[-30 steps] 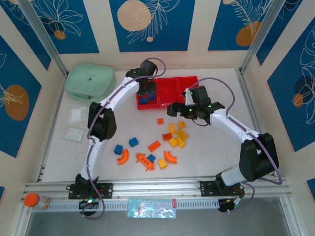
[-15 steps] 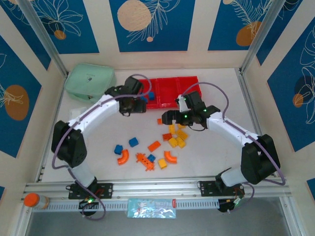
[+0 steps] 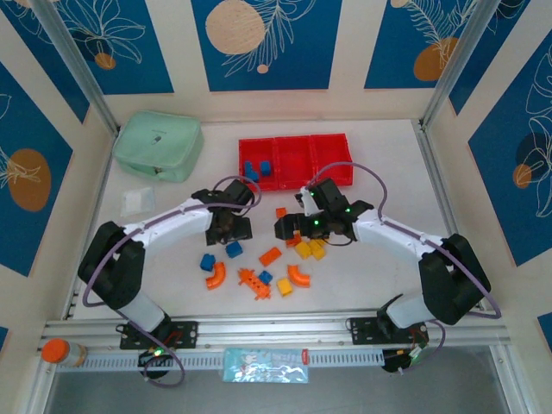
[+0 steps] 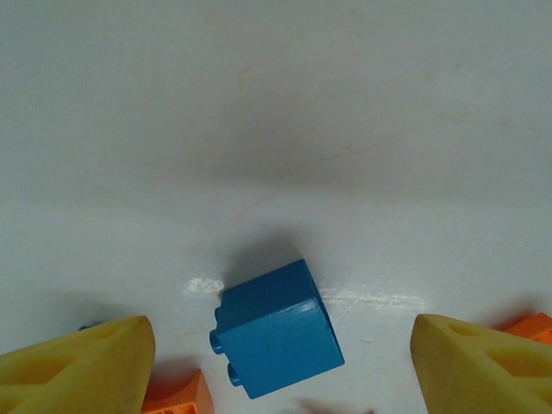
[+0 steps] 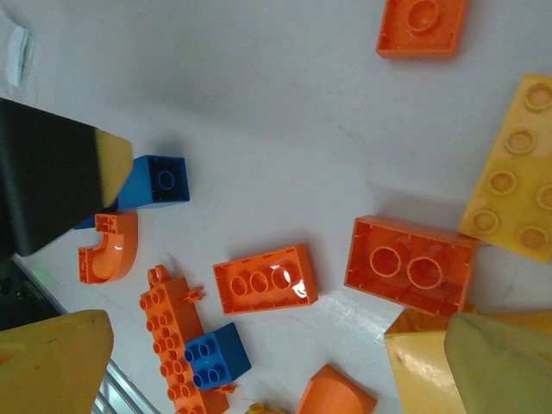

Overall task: Sort the legos into containers by color
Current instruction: Pick up the lego from the center of the table.

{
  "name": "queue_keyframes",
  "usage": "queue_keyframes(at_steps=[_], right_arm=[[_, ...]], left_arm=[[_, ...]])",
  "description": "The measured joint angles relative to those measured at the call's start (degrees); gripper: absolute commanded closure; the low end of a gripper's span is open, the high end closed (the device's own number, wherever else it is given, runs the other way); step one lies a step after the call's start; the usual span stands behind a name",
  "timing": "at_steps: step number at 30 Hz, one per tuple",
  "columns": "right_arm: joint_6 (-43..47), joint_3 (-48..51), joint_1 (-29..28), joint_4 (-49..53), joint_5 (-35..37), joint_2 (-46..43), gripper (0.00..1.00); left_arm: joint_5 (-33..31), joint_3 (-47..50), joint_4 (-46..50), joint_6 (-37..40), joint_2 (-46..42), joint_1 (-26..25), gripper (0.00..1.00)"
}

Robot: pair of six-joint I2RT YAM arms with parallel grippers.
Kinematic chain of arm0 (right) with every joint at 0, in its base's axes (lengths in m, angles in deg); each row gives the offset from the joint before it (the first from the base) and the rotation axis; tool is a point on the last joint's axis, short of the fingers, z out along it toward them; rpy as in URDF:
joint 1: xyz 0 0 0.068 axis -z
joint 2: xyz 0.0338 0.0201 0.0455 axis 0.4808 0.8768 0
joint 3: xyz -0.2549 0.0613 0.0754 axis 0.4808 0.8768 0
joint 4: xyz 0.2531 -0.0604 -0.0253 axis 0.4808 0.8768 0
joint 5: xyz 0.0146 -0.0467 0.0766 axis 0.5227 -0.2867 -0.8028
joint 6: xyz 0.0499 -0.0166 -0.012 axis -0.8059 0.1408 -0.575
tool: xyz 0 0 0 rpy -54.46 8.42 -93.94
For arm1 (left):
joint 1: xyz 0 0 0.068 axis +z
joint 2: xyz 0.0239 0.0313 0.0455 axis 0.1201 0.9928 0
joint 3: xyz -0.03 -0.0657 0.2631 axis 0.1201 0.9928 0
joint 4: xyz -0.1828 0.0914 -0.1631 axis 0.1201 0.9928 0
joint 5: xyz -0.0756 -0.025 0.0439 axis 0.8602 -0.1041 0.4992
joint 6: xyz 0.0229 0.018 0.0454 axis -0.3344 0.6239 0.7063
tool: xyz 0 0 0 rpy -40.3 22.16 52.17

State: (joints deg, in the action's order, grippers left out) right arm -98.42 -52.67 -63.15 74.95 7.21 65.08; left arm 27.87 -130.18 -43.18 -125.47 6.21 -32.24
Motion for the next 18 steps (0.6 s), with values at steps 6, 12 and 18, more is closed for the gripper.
queue_keyframes(at_steps=[6, 12, 18], right_arm=[[0.0, 0.0, -0.1, -0.4, 0.4, 0.0, 0.01], [0.0, 0.0, -0.1, -0.4, 0.6, 0.7, 0.01], [0.0, 0.0, 0.0, -0.4, 0.6, 1.1, 0.01]], left_arm=[[0.7, 4.1, -2.9, -3.8, 0.0, -0.8, 0.22], [2.2, 5.0, -5.6, -5.5, 1.4, -1.9, 0.28], [3.0, 5.3, -7.4, -5.8, 3.3, -2.0, 0.36]])
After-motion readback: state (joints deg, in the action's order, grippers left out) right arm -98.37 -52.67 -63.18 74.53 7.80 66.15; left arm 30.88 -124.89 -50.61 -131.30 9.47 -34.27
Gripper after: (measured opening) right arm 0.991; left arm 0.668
